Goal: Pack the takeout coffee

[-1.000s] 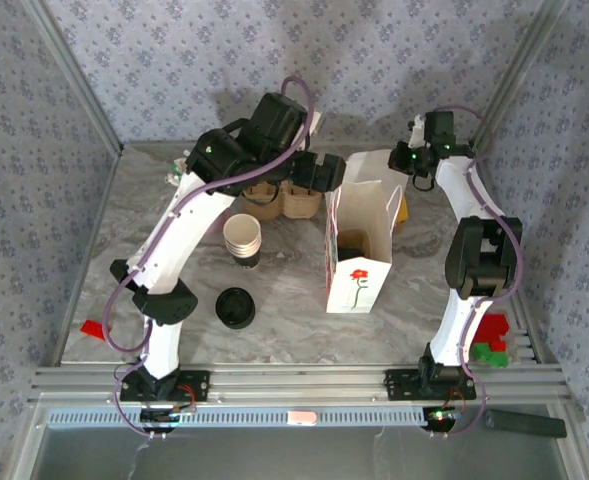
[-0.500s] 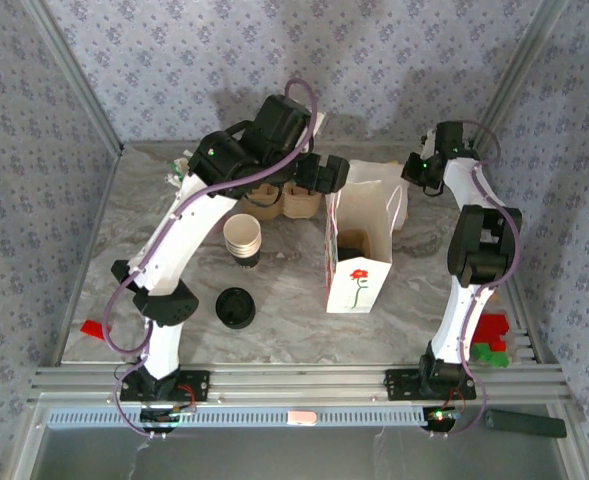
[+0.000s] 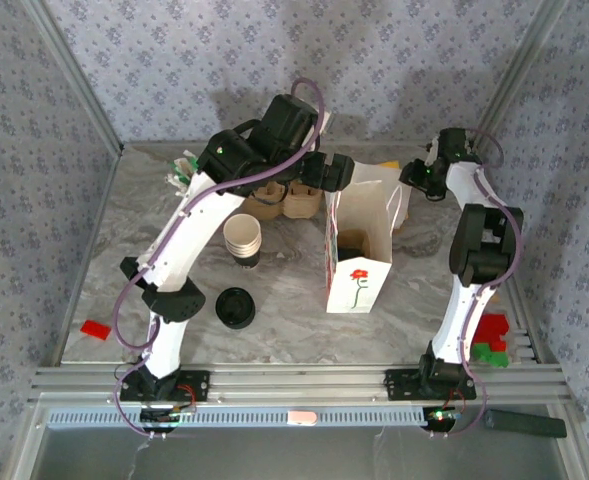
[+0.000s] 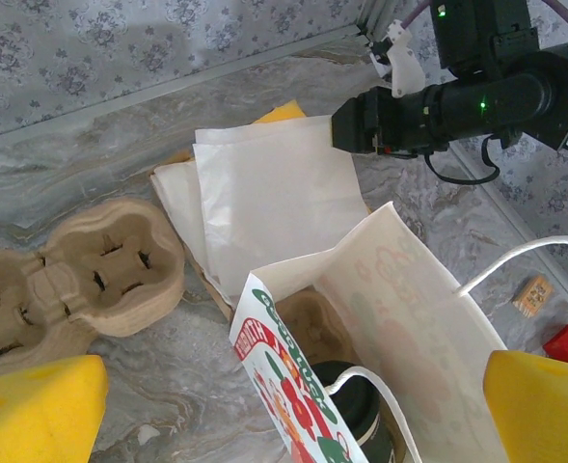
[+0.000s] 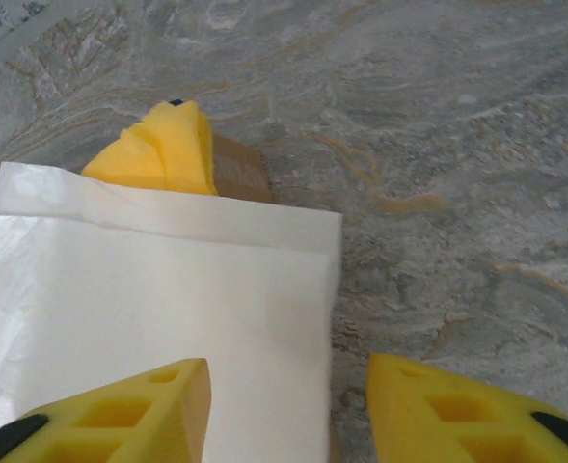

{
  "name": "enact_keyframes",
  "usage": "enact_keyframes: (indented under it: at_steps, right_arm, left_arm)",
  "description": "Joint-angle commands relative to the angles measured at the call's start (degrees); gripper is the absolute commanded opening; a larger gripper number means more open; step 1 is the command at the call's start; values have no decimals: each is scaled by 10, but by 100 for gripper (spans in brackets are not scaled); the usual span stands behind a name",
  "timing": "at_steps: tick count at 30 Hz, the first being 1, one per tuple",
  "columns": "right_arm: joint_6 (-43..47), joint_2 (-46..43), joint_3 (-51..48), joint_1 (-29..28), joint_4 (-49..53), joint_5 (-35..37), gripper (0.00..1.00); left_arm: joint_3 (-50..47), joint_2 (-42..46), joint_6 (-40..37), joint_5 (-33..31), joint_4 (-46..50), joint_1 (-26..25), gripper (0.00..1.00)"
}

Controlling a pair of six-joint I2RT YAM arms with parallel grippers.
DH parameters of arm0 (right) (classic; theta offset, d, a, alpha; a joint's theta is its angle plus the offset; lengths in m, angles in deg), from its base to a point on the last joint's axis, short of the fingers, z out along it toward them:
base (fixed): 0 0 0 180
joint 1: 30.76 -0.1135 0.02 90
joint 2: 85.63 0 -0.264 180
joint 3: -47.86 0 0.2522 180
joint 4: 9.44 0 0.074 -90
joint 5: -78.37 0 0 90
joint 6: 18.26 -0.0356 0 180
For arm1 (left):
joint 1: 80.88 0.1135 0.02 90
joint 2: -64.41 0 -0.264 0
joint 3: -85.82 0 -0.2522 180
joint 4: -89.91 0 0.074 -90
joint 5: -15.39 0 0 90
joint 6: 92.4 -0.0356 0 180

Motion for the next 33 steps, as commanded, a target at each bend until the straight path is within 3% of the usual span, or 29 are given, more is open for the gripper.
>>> enact_keyframes:
  at_steps: [1,7,20,27,33]
  right_arm:
    - [-4,-21,-15,10,-20,-21,54]
    - [-21,6,-13,18,-42,-72,62]
    - [-48,65,24,26,-68,-116,63]
    - [-51,47,0,27,-106,-135,56]
    - [-55,22,-25,27,-132,-143,42]
  left_arm:
    - [16,0,4,2,-1,-4,100]
    - [16,3,1,0,4,-4,99]
    - [16,0,-2,-6,7,-5,100]
    - [17,-3,0,-4,2,-5,100]
    - [18,-5,5,3,2,-4,100]
